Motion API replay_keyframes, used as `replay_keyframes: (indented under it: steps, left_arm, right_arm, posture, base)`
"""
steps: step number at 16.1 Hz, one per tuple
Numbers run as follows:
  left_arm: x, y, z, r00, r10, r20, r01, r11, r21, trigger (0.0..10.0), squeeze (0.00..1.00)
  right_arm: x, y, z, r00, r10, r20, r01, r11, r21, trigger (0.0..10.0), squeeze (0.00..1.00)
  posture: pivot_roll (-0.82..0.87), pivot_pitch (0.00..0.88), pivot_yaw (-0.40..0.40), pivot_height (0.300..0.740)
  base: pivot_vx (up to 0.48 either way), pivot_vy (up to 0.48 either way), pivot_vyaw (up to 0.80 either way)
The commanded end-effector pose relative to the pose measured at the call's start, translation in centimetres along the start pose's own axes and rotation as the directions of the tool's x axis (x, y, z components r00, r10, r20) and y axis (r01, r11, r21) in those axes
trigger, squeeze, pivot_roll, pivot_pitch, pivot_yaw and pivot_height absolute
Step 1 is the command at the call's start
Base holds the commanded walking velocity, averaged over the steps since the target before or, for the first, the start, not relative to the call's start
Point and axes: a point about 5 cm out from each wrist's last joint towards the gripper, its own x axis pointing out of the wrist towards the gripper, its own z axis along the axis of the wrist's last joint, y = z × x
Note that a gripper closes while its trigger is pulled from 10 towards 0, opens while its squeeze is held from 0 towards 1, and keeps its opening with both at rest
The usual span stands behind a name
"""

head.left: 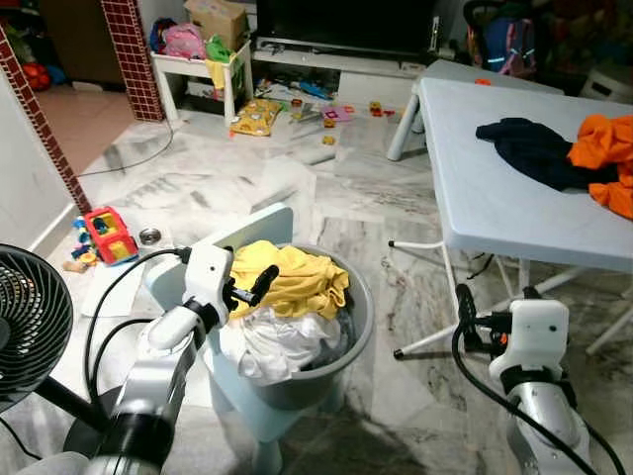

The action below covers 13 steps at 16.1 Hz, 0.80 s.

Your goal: Hang hanger

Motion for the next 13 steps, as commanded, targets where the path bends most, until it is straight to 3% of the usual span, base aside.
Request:
replay_keyframes:
  steps: [1, 2, 6, 13]
  left_arm:
    - [-0.2, -0.7, 0.3, 1.000, -0.022, 0.007, 0.022, 1.000, -0.001, 10.0, 0.00]
    - [-0.8, -1.3, 0.0, 1.000, -0.015, 0.014, 0.015, 1.000, -0.013, 10.0, 0.00]
    - [-1.6, -1.4, 0.0, 0.997, 0.078, 0.003, -0.078, 0.995, -0.065, 10.0, 0.00]
    - [-2.2, -1.1, 0.2, 0.990, 0.144, -0.013, -0.144, 0.986, -0.083, 10.0, 0.00]
  right_arm:
    - [0.2, -0.4, 0.3, 1.000, -0.006, 0.014, 0.006, 1.000, 0.008, 10.0, 0.00]
    - [0.4, -0.3, 0.3, 1.000, -0.006, 0.015, 0.005, 1.000, 0.015, 10.0, 0.00]
    - [0.6, 0.3, 0.6, 1.000, 0.015, 0.023, -0.016, 1.000, 0.017, 10.0, 0.00]
    - [-0.1, 0.5, 0.1, 1.000, 0.007, 0.003, -0.008, 1.000, 0.028, 10.0, 0.00]
  posture:
    - [0.16, 0.000, -0.122, 0.740]
    - [0.17, 0.000, -0.128, 0.740]
    - [0.18, 0.000, -0.146, 0.740]
    - [0.18, 0.000, -0.155, 0.740]
  base:
    - [0.000, 0.000, 0.00]
    - [0.000, 0.000, 0.00]
    - [0.128, 0.000, 0.00]
    - [0.275, -0.306, 0.00]
